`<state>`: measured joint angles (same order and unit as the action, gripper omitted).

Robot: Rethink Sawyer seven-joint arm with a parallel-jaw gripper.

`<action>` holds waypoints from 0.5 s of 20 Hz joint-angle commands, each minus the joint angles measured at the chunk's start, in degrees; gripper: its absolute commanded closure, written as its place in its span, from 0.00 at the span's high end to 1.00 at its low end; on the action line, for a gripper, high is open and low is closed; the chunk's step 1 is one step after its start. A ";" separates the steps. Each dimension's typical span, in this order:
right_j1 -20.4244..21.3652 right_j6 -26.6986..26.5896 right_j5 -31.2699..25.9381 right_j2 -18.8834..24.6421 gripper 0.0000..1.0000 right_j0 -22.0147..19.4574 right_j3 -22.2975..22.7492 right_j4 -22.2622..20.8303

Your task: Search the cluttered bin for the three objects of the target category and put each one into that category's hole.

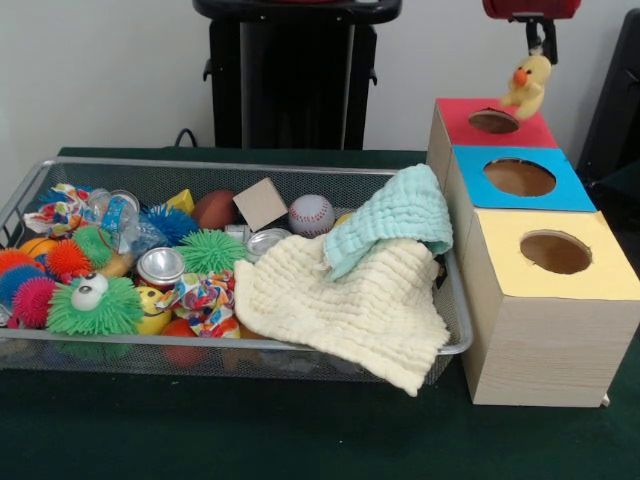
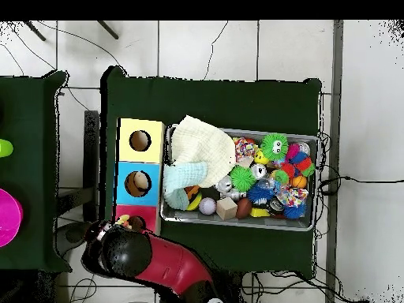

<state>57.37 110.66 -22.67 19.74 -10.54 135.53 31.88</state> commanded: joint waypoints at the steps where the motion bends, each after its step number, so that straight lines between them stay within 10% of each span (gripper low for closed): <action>1: -2.54 11.97 -3.96 -2.59 0.00 1.14 2.34 0.49; 10: -7.15 9.63 3.88 -4.59 0.00 1.38 3.81 -0.97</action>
<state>54.46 110.66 -22.80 17.41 -8.32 137.50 31.89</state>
